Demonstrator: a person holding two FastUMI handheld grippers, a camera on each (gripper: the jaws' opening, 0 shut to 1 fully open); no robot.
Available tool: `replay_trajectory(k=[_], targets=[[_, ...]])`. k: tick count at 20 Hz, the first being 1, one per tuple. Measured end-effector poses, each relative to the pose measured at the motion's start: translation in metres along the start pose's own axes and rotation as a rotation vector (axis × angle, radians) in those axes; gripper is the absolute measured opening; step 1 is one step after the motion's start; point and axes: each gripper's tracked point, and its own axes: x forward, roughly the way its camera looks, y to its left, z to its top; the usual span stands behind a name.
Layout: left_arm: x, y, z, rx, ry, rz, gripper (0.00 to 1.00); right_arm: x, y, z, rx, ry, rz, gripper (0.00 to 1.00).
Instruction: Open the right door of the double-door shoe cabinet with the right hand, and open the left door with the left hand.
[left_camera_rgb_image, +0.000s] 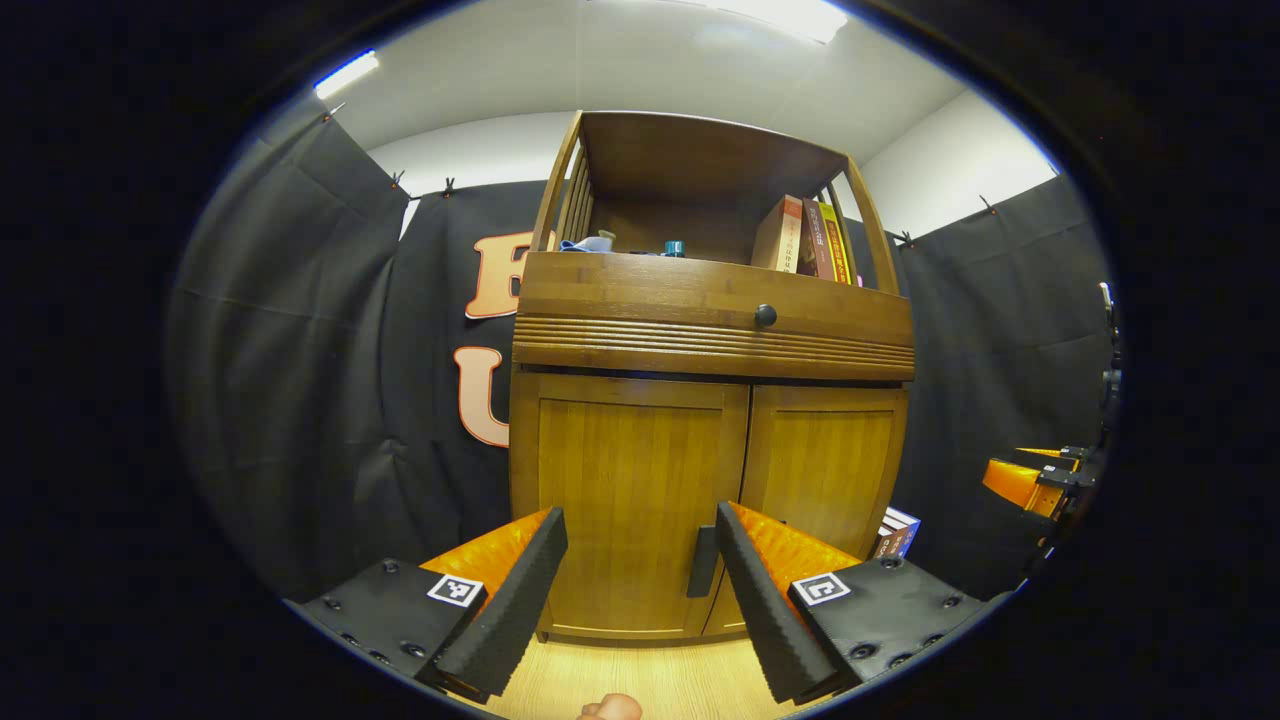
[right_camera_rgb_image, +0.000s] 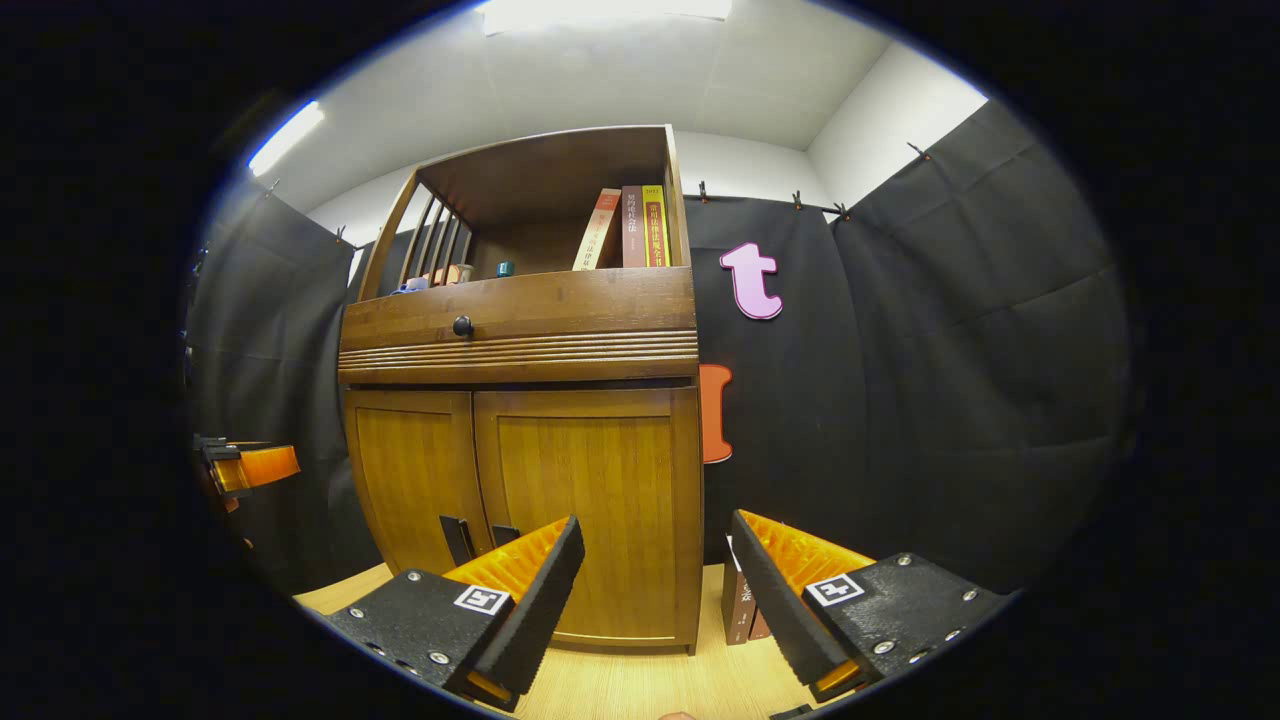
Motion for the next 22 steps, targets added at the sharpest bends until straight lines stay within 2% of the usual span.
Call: replay_trajectory(k=[6,7,9,10,11,12,14,15,22], targets=[[-0.003,-0.001,-0.001,0.001,0.002,-0.005,0.94,0.000,0.002,-0.003,-0.010,0.003,0.002,0.92],[-0.002,-0.001,-0.001,0.002,0.002,-0.005,0.94,0.001,0.002,-0.005,-0.009,0.004,0.001,1.00],[-0.002,0.000,-0.001,0.007,0.002,-0.003,0.94,0.003,0.002,-0.008,-0.007,0.008,-0.001,1.00],[-0.002,-0.001,-0.002,0.009,0.003,-0.003,0.94,0.004,0.002,-0.011,-0.008,0.012,-0.002,0.92],[-0.003,0.000,-0.003,0.012,0.004,-0.002,0.94,0.007,0.002,-0.015,-0.008,0.016,-0.002,0.92],[-0.003,0.001,-0.004,0.014,0.004,0.000,0.94,0.008,0.002,-0.017,-0.008,0.019,-0.003,1.00],[-0.005,0.003,-0.004,0.019,0.003,0.004,0.96,0.013,0.004,-0.026,-0.006,0.028,-0.005,1.00],[-0.005,0.003,-0.004,0.019,0.002,0.006,0.96,0.016,0.006,-0.030,-0.007,0.033,-0.004,0.92],[-0.001,0.012,-0.007,0.027,0.008,0.027,0.94,0.047,0.029,-0.062,-0.023,0.055,0.014,0.92]])
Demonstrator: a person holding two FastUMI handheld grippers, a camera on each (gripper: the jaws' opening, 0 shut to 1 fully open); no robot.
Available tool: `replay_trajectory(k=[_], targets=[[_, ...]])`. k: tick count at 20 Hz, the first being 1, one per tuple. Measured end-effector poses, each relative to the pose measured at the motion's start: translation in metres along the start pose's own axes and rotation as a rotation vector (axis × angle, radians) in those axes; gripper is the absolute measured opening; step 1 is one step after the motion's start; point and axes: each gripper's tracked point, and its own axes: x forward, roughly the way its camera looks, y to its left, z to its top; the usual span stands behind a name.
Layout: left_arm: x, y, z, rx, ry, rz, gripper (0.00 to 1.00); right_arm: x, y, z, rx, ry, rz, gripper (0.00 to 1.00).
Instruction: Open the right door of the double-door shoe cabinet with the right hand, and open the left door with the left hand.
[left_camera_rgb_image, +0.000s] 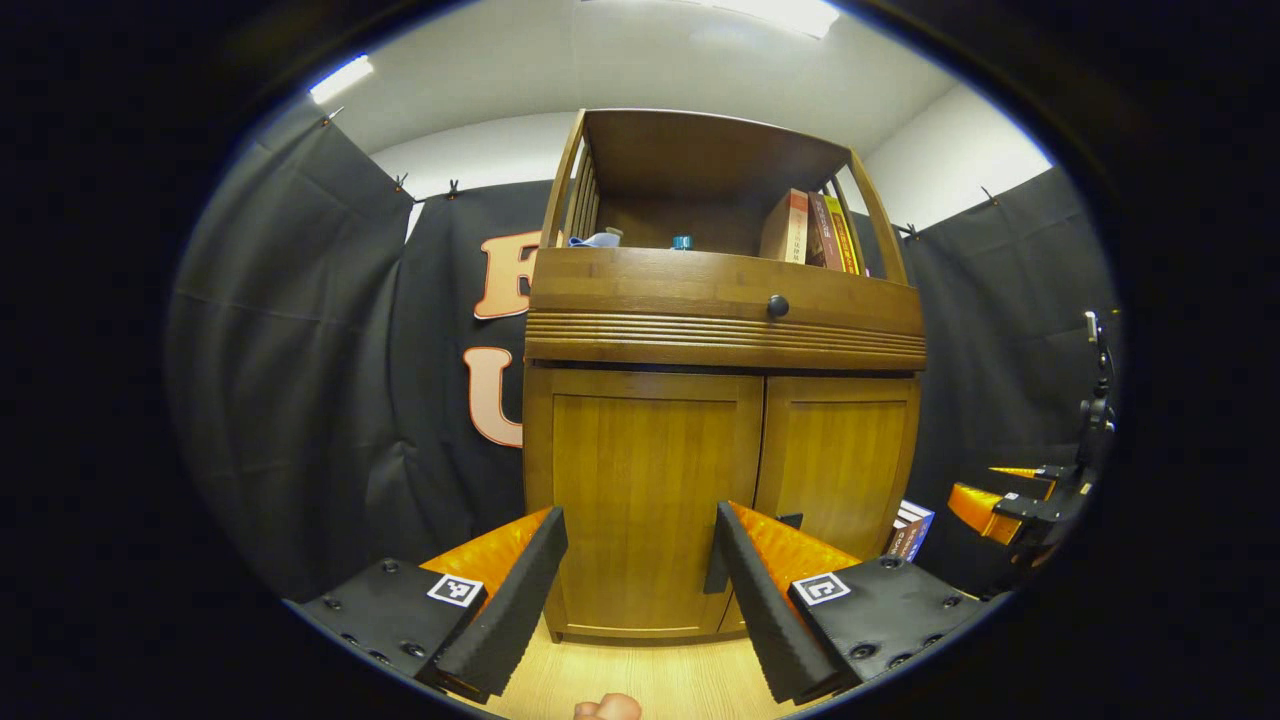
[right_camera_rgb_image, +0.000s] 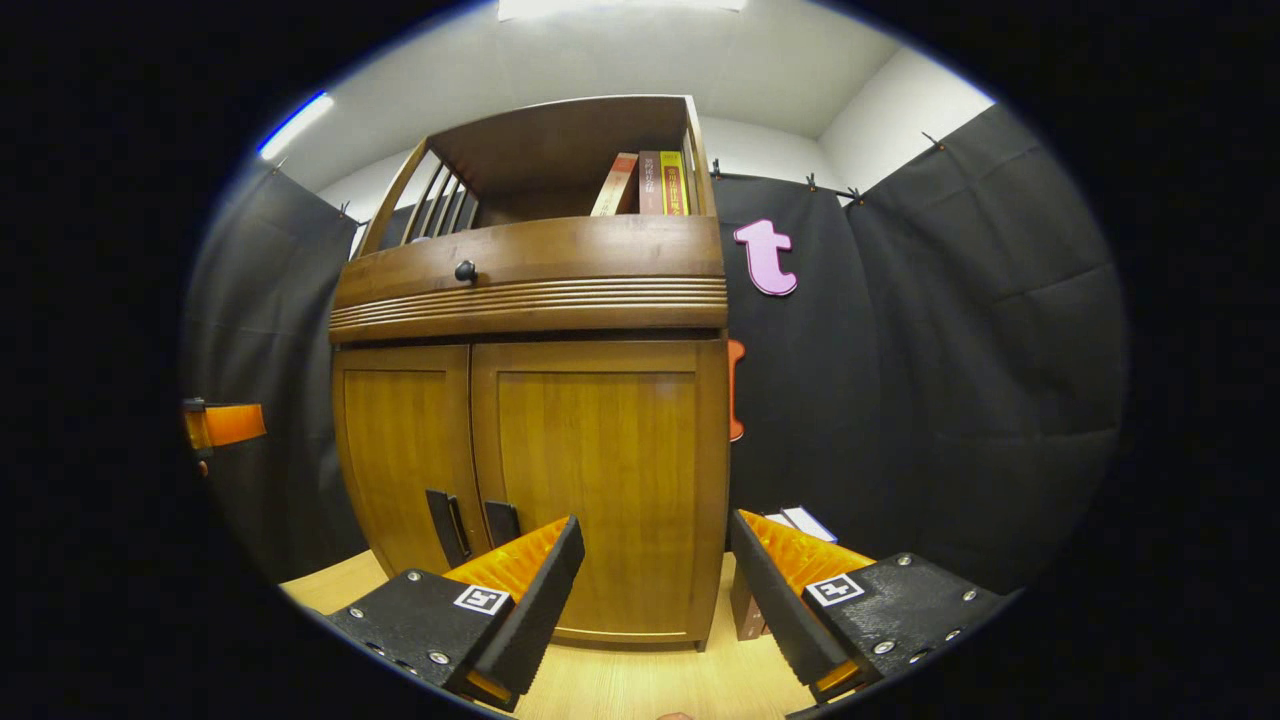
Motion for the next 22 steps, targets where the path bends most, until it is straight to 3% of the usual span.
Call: replay_trajectory(k=[7,13,22], targets=[[0.006,0.013,-0.005,0.011,0.016,0.026,0.94,0.042,0.035,-0.051,-0.001,0.077,0.058,0.92],[0.008,0.026,-0.008,0.020,0.011,0.063,0.94,0.066,0.051,-0.074,0.002,0.090,0.062,0.92],[0.010,0.025,-0.013,0.064,0.008,0.059,0.97,0.099,0.102,-0.110,0.035,0.136,0.140,0.92]])
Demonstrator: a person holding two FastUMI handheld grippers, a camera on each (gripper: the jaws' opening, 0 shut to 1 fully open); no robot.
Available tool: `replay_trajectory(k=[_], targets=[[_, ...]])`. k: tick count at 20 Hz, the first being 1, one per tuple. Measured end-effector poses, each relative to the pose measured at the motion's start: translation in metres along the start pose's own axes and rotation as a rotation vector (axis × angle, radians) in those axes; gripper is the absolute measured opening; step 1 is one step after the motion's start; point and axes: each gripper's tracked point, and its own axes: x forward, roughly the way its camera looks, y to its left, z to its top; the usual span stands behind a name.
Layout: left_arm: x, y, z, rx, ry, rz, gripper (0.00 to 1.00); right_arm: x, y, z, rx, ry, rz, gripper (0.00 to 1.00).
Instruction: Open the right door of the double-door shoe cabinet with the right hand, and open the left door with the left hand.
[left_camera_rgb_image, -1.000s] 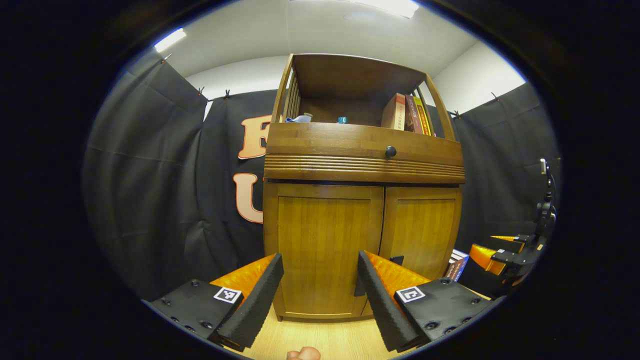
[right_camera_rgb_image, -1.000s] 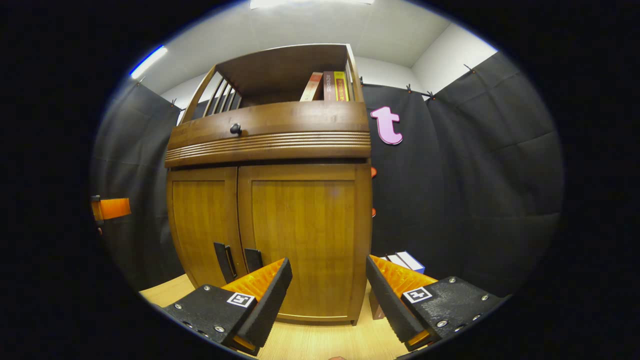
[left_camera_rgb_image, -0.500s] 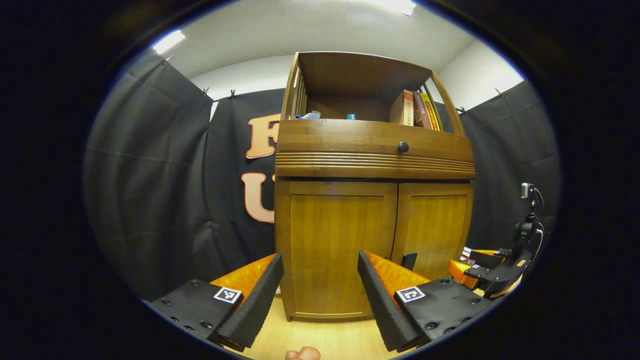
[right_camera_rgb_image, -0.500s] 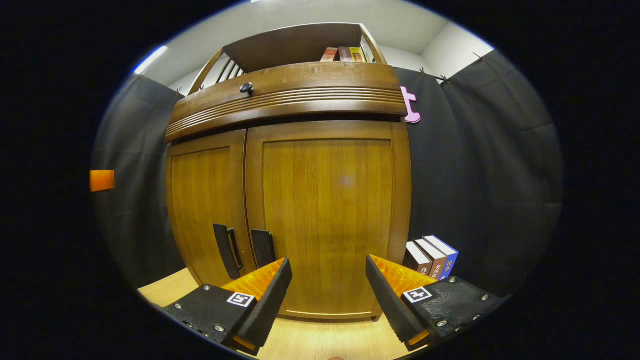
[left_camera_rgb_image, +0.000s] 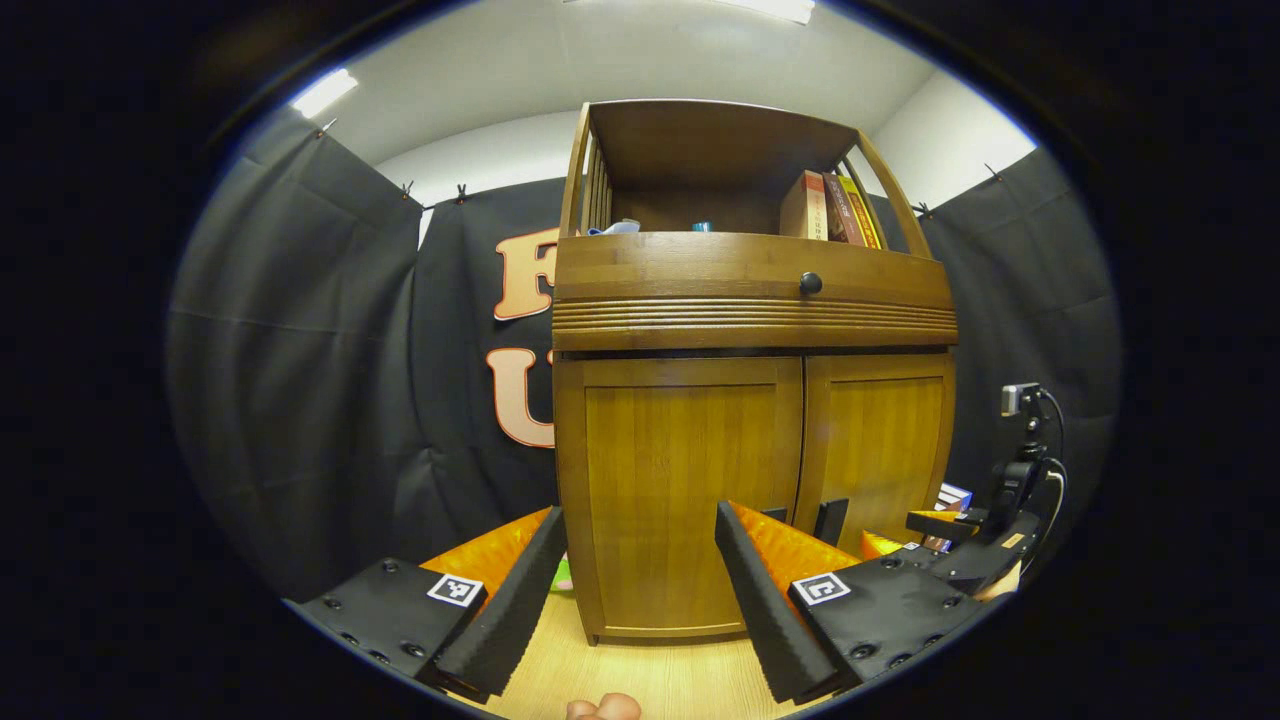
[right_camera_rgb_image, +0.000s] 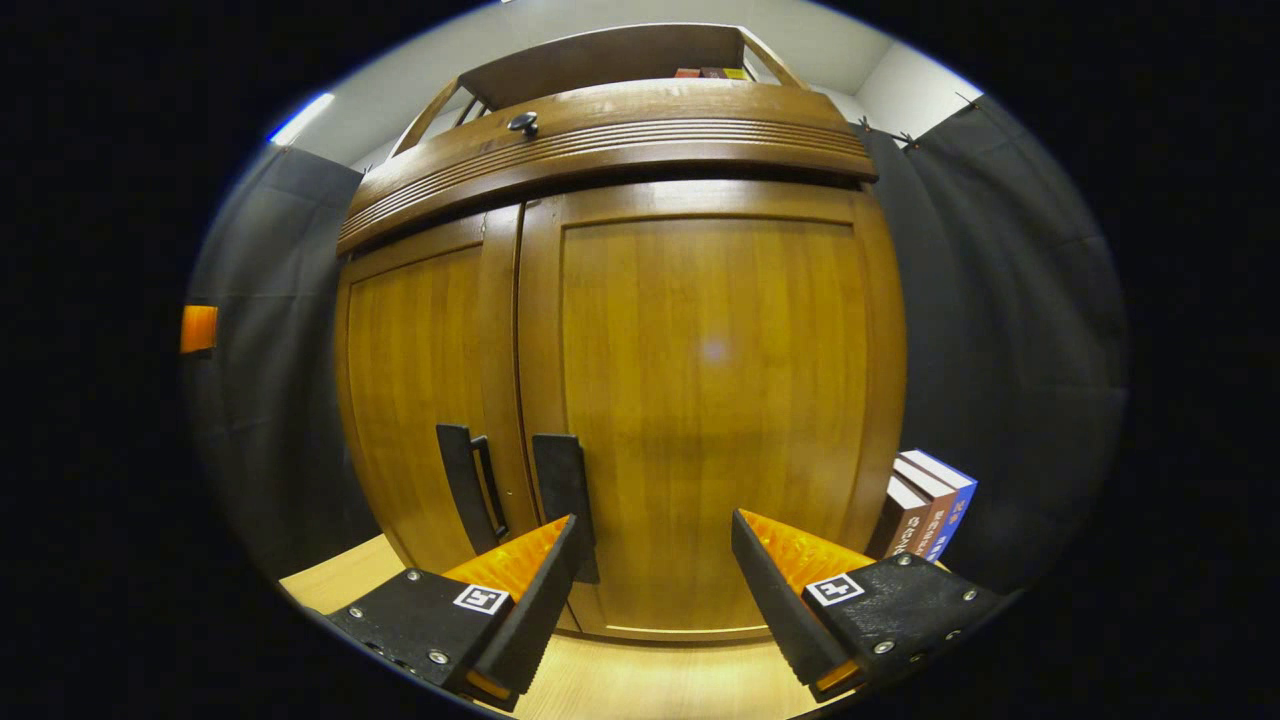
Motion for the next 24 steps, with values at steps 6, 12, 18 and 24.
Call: replay_trajectory(k=[6,12,18,24], targets=[[0.003,0.002,-0.005,0.003,0.002,-0.002,0.97,0.026,0.024,-0.010,0.017,0.015,0.033,0.90],[0.015,0.005,-0.012,0.001,0.013,-0.002,0.95,0.044,0.043,-0.016,0.047,0.026,0.071,0.67],[0.019,0.003,-0.025,0.003,0.023,-0.007,0.94,0.060,0.047,-0.019,0.084,0.046,0.078,0.66],[0.022,0.003,-0.033,0.004,0.047,-0.001,0.95,0.062,0.053,-0.019,0.098,0.046,0.091,0.39]])
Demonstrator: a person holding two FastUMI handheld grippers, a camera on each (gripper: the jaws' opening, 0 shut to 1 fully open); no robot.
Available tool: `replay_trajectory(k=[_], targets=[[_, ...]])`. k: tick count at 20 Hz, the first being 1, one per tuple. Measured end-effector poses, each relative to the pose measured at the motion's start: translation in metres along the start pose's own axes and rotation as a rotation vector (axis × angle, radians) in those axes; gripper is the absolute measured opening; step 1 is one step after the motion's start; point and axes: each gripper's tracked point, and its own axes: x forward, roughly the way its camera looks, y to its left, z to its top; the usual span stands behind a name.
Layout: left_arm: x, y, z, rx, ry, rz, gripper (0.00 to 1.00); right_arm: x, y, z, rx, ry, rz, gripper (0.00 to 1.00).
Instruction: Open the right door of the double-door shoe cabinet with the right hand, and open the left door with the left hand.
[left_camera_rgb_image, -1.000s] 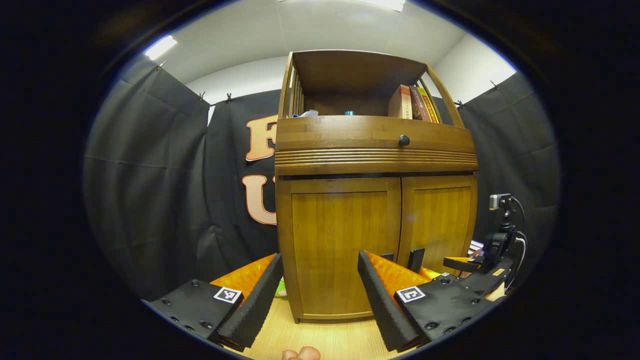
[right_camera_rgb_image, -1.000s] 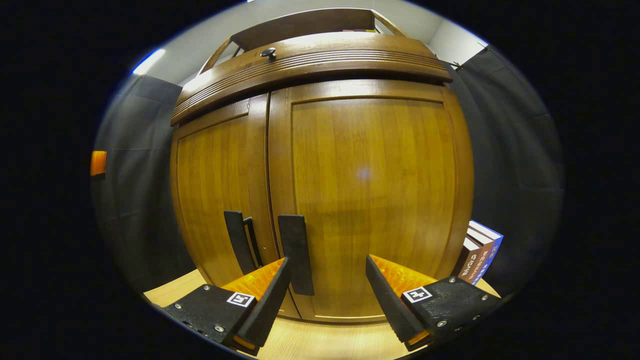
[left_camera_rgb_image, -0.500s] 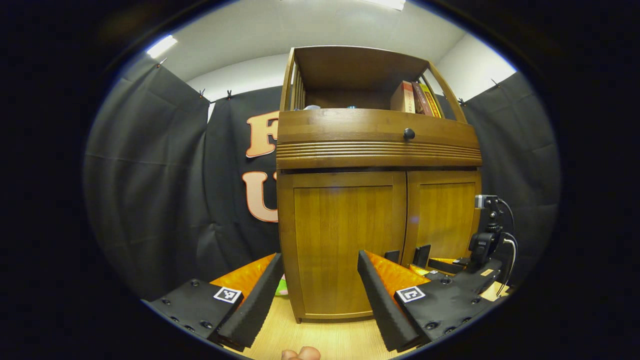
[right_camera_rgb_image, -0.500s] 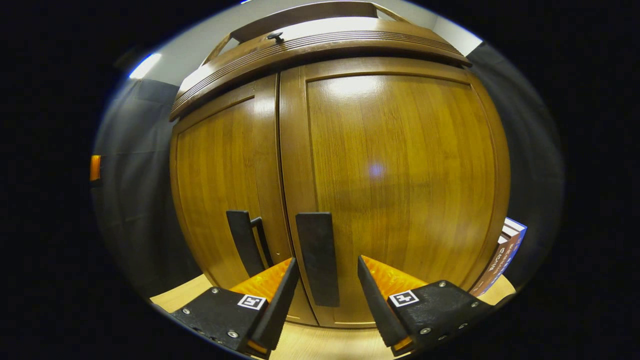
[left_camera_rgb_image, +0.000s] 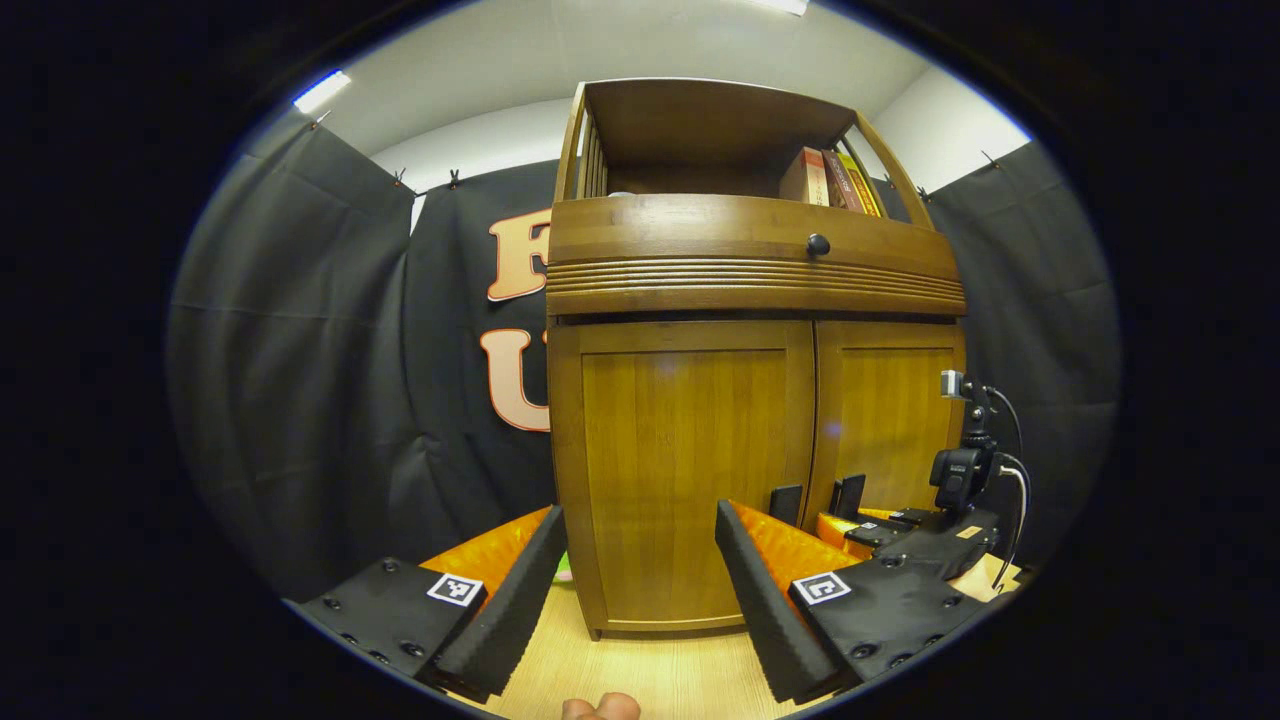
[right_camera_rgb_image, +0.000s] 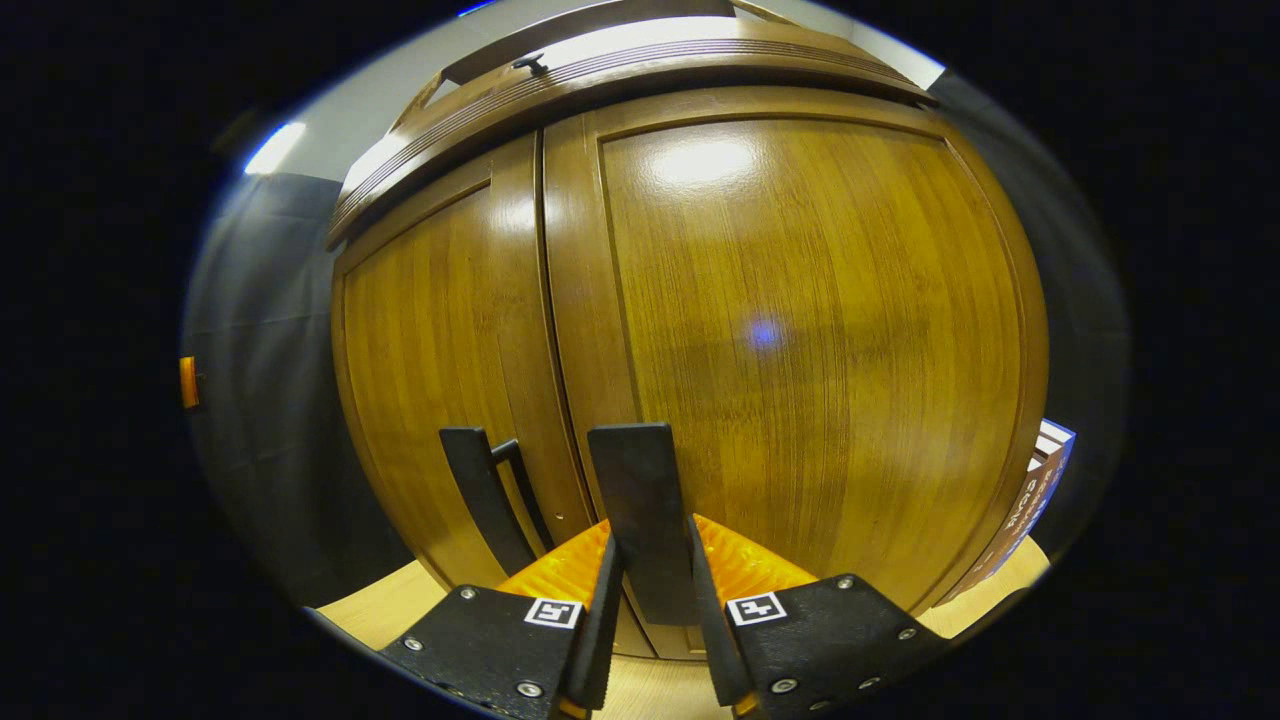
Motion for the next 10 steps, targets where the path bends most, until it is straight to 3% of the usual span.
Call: replay_trajectory(k=[2,3,4,8,9,10], targets=[[-0.003,0.002,0.003,0.000,-0.008,0.009,0.99,0.000,-0.001,0.000,0.001,0.003,-0.009,0.38],[-0.004,0.003,0.005,0.000,-0.013,0.013,0.99,-0.001,-0.002,0.000,-0.006,0.000,-0.016,0.46],[-0.006,0.004,0.007,0.003,-0.018,0.016,0.97,-0.002,-0.002,0.000,-0.019,-0.008,-0.025,0.35],[-0.010,0.006,0.008,0.020,-0.017,0.032,0.97,-0.007,-0.004,0.000,-0.038,-0.028,-0.045,0.30],[-0.011,0.006,0.009,0.020,-0.017,0.032,0.97,-0.011,-0.004,-0.001,-0.033,-0.027,-0.043,0.40],[-0.013,0.007,0.009,0.019,-0.018,0.033,0.97,-0.015,-0.004,-0.001,-0.033,-0.025,-0.039,0.39]])
